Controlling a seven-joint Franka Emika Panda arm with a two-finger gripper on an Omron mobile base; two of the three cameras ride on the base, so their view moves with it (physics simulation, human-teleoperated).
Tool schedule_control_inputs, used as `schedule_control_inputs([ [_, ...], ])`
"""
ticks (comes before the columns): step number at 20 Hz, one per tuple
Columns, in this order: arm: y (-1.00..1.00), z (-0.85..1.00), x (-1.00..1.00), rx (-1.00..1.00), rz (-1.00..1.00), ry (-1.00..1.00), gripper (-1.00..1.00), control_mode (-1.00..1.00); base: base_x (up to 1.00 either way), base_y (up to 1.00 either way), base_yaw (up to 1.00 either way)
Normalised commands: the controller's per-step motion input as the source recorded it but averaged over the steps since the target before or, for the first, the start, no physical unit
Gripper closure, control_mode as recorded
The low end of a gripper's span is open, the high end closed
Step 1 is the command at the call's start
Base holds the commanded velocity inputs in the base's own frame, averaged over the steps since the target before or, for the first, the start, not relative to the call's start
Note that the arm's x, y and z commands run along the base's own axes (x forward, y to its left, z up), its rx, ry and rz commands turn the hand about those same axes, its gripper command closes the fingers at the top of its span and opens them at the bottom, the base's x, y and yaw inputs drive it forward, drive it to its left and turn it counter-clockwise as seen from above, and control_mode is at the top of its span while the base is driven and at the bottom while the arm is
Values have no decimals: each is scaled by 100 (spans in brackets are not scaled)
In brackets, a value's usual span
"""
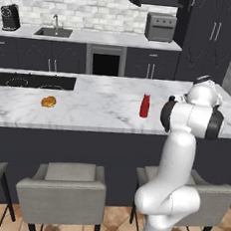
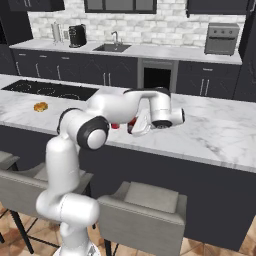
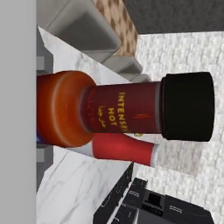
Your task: Move the ketchup and condiment bottle from the cabinet to the dining counter.
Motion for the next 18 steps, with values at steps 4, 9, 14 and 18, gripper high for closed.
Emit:
schedule_control_inputs([
  [4,0,-11,26,-2,0,5,100,-100,0,0,0],
  [9,1,-12,32,0,0,0,100,-100,0,0,0],
  [14,3,-20,22,0,0,0,100,-100,0,0,0],
  [18,0,-15,32,0,0,0,100,-100,0,0,0],
])
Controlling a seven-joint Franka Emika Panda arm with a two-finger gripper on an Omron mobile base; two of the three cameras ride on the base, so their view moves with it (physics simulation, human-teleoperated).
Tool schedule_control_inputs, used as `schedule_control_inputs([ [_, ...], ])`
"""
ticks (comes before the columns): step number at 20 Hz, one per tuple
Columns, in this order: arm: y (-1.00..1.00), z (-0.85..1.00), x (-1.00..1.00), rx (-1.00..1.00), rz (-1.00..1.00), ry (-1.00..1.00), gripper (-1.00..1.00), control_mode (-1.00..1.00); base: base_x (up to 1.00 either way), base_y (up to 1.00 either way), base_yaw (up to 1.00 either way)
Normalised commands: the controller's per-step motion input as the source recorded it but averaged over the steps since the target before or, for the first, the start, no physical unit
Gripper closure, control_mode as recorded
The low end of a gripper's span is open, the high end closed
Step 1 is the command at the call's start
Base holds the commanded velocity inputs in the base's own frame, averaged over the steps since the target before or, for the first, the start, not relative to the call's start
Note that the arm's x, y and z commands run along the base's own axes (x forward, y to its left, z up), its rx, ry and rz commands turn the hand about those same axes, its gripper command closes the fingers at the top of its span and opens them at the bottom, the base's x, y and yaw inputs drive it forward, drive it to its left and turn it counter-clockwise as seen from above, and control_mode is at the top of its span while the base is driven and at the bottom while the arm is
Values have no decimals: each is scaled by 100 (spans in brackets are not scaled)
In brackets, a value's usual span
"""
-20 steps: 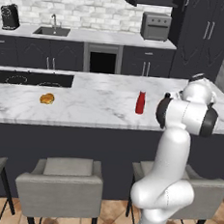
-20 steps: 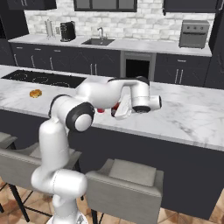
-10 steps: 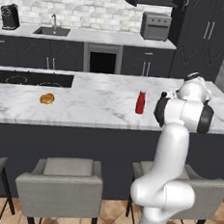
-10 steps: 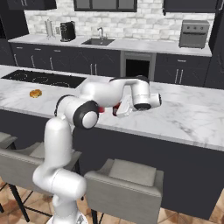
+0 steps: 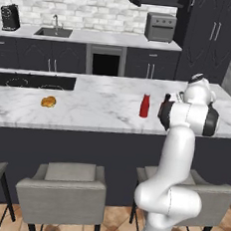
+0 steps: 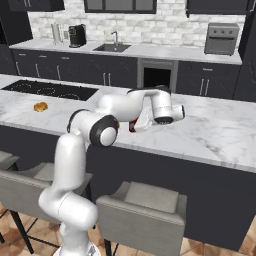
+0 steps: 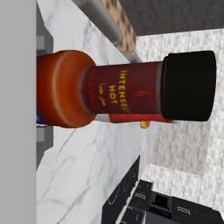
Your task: Move the ketchup and condiment bottle from the cabinet to the dining counter.
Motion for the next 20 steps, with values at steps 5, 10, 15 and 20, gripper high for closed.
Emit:
schedule_control_inputs([
  [5,0,-12,34,0,0,0,100,-100,0,0,0],
  [10,0,-14,16,0,1,0,100,-100,0,0,0],
  [15,0,-21,6,0,2,0,100,-100,0,0,0],
  [20,0,-19,0,0,1,0,-100,-100,0,0,0],
])
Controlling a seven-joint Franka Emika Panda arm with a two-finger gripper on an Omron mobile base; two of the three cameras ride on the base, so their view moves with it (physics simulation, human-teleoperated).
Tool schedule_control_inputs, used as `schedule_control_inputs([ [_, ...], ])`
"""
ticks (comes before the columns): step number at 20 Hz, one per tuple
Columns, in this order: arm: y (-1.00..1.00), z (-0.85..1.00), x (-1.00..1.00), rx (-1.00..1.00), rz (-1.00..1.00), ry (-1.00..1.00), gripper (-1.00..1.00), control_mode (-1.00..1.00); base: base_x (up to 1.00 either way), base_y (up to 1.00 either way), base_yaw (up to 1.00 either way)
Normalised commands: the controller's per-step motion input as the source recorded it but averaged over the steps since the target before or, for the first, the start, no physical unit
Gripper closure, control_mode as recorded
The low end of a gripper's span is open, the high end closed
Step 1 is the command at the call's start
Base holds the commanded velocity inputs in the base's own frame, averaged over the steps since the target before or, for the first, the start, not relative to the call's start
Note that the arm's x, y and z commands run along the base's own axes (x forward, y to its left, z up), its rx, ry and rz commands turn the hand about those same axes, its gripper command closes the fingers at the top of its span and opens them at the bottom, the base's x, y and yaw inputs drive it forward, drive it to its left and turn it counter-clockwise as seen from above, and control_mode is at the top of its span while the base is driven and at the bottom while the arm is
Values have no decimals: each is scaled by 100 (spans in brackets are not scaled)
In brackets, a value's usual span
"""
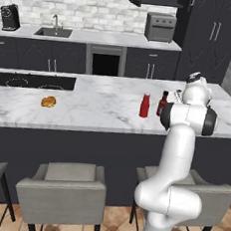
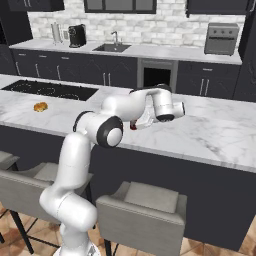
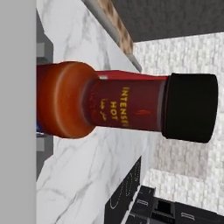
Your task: Move the ketchup and condiment bottle from the cabinet to the dining counter.
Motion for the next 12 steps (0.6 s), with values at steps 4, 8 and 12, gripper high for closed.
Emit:
schedule_control_inputs([
  [4,0,-2,0,0,0,0,-100,-100,0,0,0],
  [8,0,-4,0,0,1,0,-100,-100,0,0,0],
  [12,0,0,0,0,0,-2,-100,-100,0,0,0],
])
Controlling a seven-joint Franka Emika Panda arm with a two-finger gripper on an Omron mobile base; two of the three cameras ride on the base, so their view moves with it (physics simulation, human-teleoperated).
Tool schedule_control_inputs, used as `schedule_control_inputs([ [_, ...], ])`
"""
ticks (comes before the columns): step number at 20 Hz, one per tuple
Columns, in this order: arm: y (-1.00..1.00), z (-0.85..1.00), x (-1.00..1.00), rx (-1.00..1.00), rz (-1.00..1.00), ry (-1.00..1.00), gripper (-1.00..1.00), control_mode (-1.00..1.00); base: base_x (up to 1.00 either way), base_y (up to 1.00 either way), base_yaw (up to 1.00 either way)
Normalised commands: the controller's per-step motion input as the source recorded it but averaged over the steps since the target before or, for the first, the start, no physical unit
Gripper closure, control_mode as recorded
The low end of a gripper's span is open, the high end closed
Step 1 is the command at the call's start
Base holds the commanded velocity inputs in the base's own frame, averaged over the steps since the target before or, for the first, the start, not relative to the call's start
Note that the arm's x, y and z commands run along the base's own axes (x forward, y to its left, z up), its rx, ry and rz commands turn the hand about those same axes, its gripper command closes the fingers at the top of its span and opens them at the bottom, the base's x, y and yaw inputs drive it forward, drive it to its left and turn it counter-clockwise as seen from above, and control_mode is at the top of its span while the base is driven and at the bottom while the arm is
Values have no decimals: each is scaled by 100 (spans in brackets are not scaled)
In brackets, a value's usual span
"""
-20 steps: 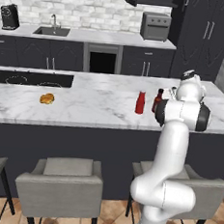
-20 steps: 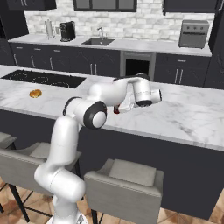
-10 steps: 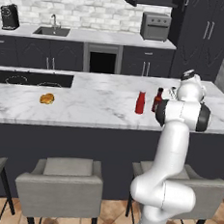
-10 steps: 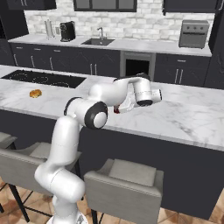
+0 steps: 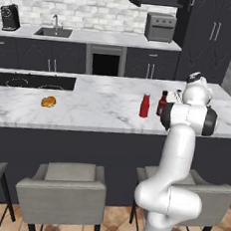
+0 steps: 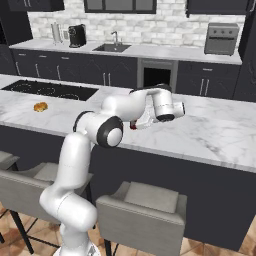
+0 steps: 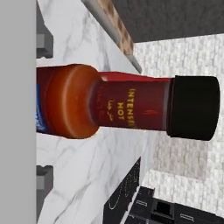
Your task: Move the ketchup and condiment bottle from the cabinet to the dining counter.
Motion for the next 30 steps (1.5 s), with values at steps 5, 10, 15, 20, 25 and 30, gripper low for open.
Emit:
schedule_control_inputs([
  [5,-12,0,4,0,0,0,-100,-100,0,0,0],
  [10,-28,0,1,0,0,0,-100,-100,0,0,0],
  [15,-28,0,-6,-1,0,-1,-100,-100,0,0,0],
  [20,-22,13,-28,-4,0,-4,-100,-100,0,0,0],
  [25,-7,26,-40,-16,-7,-1,-100,-100,0,0,0],
  [30,3,21,-46,-17,-17,0,-100,-100,0,0,0],
])
